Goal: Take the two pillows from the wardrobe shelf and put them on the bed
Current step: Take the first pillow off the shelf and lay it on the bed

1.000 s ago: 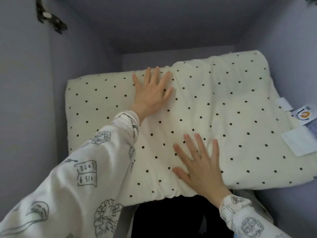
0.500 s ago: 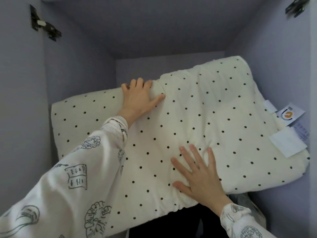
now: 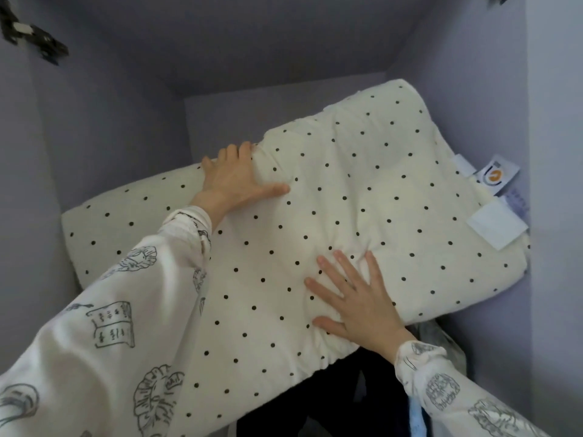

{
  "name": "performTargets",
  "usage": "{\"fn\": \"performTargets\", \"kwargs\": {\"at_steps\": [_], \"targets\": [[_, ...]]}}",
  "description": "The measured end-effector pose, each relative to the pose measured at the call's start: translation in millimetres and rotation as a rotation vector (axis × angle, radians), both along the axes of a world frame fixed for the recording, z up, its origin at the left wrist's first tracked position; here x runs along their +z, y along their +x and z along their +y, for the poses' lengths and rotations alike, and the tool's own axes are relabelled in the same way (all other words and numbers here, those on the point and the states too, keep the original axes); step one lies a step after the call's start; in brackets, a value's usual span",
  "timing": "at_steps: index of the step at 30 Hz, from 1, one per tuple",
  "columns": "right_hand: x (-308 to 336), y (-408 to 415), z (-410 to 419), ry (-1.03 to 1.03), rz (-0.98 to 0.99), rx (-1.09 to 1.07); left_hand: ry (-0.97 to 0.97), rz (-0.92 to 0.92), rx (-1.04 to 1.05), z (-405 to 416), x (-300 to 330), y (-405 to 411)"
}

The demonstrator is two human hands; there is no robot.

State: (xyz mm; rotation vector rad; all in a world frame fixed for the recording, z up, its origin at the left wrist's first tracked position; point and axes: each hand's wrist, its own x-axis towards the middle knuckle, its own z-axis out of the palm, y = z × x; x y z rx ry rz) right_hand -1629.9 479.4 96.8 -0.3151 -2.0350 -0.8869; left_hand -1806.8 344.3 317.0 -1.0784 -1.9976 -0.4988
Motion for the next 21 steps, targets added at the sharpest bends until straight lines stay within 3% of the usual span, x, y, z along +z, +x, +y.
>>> {"fn": "performTargets", "kwargs": {"at_steps": [6,10,13,21], "targets": [[-6,2,0,-0.039,-0.055,-0.028,0.025,-0.069,0.027,9,-9,13],[-12,7,-2,-0.089,-0.049,-0.021,0.204,0.066,-0.029,5,-32,18],[-11,13,-11,-0.115,-0.045,-0.026,0.304,0.063,-0.060,-1,-39,23],[-42,67,-17,-0.441,0.329,0.006,0.365,0.014,-0.026,0,-55,23]]}}
